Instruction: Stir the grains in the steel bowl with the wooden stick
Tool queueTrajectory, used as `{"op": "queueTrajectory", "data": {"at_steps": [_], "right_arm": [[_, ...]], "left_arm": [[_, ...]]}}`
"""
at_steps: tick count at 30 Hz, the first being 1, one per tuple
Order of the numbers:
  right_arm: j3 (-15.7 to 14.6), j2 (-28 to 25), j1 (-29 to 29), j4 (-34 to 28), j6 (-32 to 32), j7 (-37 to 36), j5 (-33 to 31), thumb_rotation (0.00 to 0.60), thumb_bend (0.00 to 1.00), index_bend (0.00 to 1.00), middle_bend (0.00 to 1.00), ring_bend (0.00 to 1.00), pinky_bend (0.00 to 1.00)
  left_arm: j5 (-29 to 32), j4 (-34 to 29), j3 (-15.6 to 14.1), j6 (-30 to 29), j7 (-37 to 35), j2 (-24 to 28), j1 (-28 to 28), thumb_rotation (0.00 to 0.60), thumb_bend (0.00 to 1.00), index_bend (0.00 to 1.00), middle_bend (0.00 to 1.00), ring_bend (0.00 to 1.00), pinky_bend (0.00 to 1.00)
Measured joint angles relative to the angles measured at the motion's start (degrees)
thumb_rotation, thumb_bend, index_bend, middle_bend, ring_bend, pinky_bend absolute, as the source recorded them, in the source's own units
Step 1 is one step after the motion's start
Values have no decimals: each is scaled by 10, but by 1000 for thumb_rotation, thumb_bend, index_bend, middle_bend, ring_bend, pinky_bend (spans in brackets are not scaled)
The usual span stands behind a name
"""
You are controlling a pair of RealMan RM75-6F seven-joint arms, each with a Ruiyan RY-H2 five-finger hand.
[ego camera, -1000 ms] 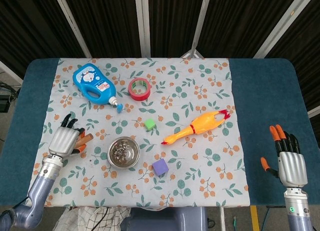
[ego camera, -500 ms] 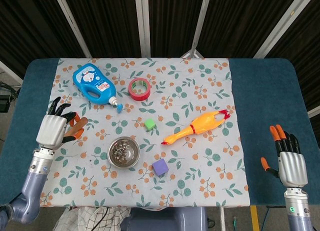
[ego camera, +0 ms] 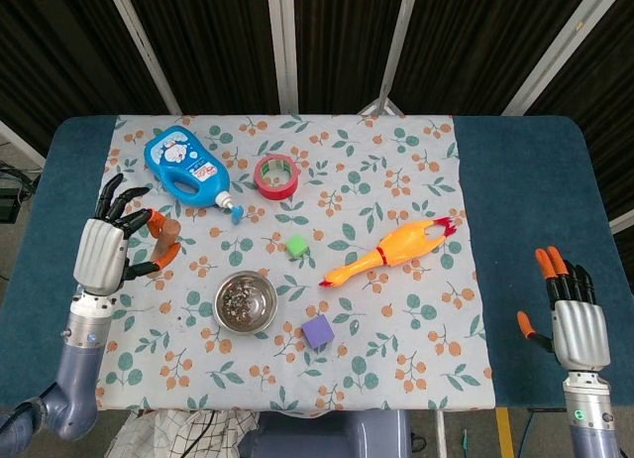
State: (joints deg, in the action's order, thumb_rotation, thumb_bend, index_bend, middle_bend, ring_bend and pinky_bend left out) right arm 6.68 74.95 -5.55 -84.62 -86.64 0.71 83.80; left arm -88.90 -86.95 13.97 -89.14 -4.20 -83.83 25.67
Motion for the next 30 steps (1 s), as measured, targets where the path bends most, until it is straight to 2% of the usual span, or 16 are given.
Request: {"op": "queueTrajectory", "data": {"at_steps": [9, 20, 30], "right_arm": [[1, 1, 0, 2, -1, 0, 0, 600, 353, 0, 0, 0, 0], [2, 3, -2, 5, 1, -2, -1, 600, 353, 0, 0, 0, 0], [2, 2, -2, 5, 2, -4, -1, 600, 353, 0, 0, 0, 0]], "left_arm": [[-13, -26, 1, -25, -112, -68, 7, 600, 817, 639, 770, 222, 0], [-39, 32, -15, -52, -197, -138, 11, 600, 818, 639, 772, 222, 0], [-52, 93, -26, -60, -224, -178, 15, 600, 818, 639, 772, 222, 0]]}}
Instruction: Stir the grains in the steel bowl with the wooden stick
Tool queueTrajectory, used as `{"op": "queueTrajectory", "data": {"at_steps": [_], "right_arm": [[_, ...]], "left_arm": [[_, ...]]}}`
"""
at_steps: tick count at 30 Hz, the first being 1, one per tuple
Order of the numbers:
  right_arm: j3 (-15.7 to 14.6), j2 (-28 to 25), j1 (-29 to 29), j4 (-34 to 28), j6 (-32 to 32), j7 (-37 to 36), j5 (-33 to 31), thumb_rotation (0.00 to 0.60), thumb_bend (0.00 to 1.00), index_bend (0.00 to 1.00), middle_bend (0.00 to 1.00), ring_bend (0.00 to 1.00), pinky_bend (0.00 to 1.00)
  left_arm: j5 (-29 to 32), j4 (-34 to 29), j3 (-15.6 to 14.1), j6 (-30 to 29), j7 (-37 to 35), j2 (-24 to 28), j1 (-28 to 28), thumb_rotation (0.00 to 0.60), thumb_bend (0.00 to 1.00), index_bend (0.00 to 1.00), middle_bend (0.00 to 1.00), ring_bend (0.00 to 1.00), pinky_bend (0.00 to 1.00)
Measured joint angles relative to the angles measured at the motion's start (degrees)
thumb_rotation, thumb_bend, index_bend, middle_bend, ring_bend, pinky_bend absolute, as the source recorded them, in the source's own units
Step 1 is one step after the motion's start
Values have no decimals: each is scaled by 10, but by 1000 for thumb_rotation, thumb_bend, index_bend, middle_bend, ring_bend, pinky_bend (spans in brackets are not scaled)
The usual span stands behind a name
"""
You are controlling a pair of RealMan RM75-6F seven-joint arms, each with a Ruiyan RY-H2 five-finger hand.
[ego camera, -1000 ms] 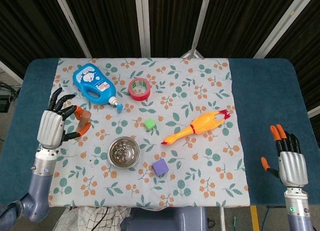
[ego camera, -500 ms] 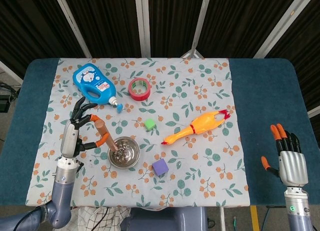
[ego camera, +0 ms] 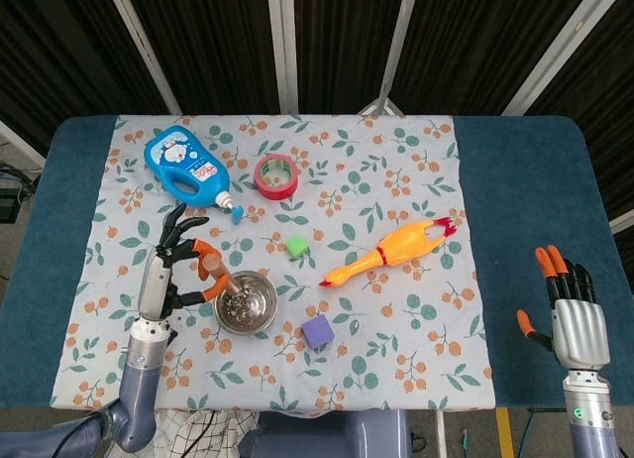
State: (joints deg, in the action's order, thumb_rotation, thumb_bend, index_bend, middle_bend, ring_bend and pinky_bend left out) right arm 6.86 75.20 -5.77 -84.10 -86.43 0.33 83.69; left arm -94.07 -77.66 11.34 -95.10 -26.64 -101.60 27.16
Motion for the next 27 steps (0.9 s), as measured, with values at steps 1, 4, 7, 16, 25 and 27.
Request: {"op": "queueTrajectory", "data": {"at_steps": [1, 4, 7, 16, 25, 27], "right_arm": [[0, 0, 0, 0, 0, 0, 0, 600, 353, 0, 0, 0, 0], [0, 0, 0, 2, 0, -1, 1, 600, 352, 0, 0, 0, 0], [0, 0, -1, 2, 0, -2, 2, 600, 353, 0, 0, 0, 0], [0, 0, 0, 2, 0, -1, 1, 600, 353, 0, 0, 0, 0], [-1, 1, 0, 2, -1, 0, 1, 600, 353, 0, 0, 0, 0], [-1, 1, 0, 2, -1, 0, 1, 600, 353, 0, 0, 0, 0]], "left_arm": [[-2, 8, -1, 0, 0, -3, 1, 600, 818, 639, 772, 222, 0], [-5, 24, -2, -1, -5, -13, 4, 600, 818, 639, 772, 222, 0], [-6, 31, -3, -1, -10, -19, 7, 600, 818, 639, 771, 222, 0], [-12, 41, -9, -5, -17, -27, 8, 600, 817, 639, 772, 227, 0], [-12, 41, -20, -6, -20, -35, 2, 600, 817, 639, 772, 227, 0], [-11, 43, -23, -6, -22, -37, 0, 600, 817, 639, 772, 227, 0]]}}
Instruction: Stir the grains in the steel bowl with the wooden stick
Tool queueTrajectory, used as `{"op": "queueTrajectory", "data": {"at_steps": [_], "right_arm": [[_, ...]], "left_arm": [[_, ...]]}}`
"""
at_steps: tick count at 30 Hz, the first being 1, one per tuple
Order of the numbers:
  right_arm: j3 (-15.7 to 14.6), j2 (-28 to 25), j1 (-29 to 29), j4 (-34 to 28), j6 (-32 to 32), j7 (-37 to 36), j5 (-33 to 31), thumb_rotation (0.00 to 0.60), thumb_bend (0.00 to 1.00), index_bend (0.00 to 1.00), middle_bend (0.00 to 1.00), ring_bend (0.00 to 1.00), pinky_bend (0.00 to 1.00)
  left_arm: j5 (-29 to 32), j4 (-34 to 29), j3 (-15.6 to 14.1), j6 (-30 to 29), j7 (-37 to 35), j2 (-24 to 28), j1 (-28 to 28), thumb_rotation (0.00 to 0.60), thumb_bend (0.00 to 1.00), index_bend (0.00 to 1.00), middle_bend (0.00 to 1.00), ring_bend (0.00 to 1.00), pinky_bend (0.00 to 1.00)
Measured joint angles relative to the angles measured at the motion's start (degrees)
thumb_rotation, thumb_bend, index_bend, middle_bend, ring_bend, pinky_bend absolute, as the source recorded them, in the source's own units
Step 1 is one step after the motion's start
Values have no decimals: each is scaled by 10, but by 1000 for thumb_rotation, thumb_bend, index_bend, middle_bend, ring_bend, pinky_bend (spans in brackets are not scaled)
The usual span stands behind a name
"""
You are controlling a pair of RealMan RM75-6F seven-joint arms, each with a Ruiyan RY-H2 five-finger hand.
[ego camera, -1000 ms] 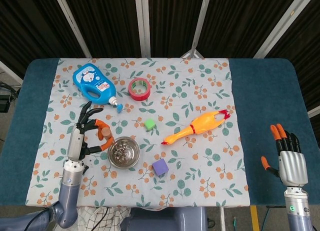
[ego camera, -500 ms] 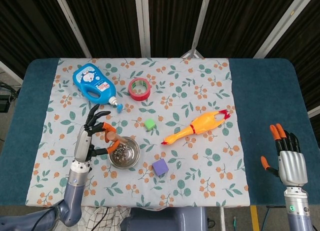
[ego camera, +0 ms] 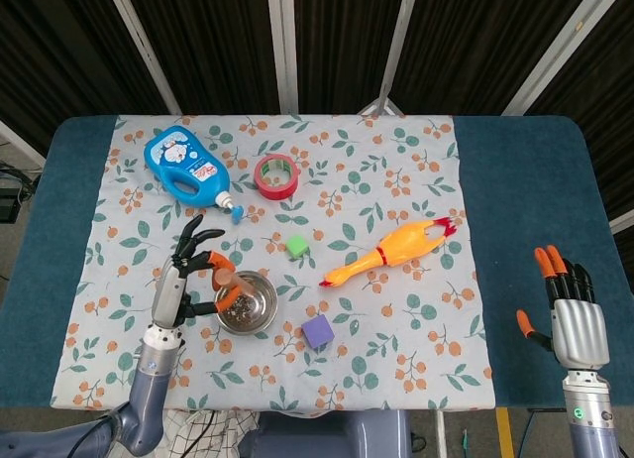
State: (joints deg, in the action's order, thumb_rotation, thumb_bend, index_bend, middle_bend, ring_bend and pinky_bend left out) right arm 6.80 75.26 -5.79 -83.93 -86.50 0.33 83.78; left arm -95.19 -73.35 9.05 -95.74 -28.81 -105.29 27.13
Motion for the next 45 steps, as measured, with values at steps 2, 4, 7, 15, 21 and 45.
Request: {"op": "queueTrajectory", "data": {"at_steps": [2, 4, 7, 15, 21, 45], "right_arm": [[0, 0, 0, 0, 0, 0, 0, 600, 354, 0, 0, 0, 0], [0, 0, 0, 0, 1, 0, 0, 600, 353, 0, 0, 0, 0], [0, 0, 0, -1, 1, 0, 0, 600, 353, 0, 0, 0, 0], [0, -1, 0, -1, 2, -1, -1, 600, 353, 0, 0, 0, 0], [0, -1, 0, -1, 2, -1, -1, 600, 353, 0, 0, 0, 0], [0, -1, 0, -2, 2, -1, -2, 600, 354, 0, 0, 0, 0]], "left_arm": [[1, 3, -3, 0, -1, -2, -2, 600, 817, 639, 773, 228, 0], [2, 6, -5, -1, -3, -4, -5, 600, 817, 639, 773, 227, 0], [5, 10, -6, 0, -8, -6, -7, 600, 818, 639, 773, 227, 0], [17, 27, -8, 10, -18, -15, -12, 600, 818, 639, 773, 228, 0], [25, 47, -10, 16, -27, -24, -16, 600, 817, 640, 774, 233, 0], [22, 46, -9, 17, -38, -29, -21, 600, 818, 640, 776, 233, 0]]}}
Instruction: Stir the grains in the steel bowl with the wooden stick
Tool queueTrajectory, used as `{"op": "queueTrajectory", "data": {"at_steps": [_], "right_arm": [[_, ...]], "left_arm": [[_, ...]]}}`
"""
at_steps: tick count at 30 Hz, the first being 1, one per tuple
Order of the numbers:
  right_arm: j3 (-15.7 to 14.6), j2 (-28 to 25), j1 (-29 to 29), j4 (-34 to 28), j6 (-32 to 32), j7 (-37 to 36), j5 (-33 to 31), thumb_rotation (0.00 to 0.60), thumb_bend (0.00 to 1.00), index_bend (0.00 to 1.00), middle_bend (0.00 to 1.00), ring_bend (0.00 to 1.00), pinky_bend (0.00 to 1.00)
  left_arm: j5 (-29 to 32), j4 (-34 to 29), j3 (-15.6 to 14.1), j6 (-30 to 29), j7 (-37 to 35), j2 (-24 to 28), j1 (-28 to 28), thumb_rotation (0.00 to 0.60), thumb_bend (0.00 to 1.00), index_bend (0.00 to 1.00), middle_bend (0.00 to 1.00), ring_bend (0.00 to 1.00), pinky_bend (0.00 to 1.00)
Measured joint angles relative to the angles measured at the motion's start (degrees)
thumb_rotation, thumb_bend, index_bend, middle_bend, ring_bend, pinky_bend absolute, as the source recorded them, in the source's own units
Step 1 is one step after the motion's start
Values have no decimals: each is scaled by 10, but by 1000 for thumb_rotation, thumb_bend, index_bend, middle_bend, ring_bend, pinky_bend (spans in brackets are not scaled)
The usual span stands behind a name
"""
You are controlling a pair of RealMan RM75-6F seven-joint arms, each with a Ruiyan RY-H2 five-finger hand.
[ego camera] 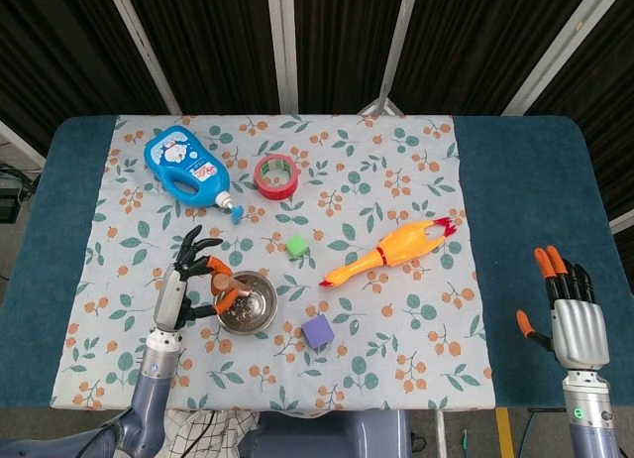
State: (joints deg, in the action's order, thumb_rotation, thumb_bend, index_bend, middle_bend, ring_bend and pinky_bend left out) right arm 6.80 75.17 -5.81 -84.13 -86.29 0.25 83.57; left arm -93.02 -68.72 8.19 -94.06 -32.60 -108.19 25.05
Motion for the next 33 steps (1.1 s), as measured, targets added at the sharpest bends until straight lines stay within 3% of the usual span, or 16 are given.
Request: {"op": "queueTrajectory", "data": {"at_steps": [13, 33], "right_arm": [[1, 0, 0, 0, 0, -1, -1, 600, 353, 0, 0, 0, 0], [0, 0, 0, 0, 1, 1, -1, 600, 353, 0, 0, 0, 0]], "left_arm": [[-2, -62, 12, 3, 28, 20, 6, 600, 818, 640, 776, 233, 0], [15, -19, -6, 18, 11, -2, -11, 600, 818, 640, 778, 233, 0]]}}
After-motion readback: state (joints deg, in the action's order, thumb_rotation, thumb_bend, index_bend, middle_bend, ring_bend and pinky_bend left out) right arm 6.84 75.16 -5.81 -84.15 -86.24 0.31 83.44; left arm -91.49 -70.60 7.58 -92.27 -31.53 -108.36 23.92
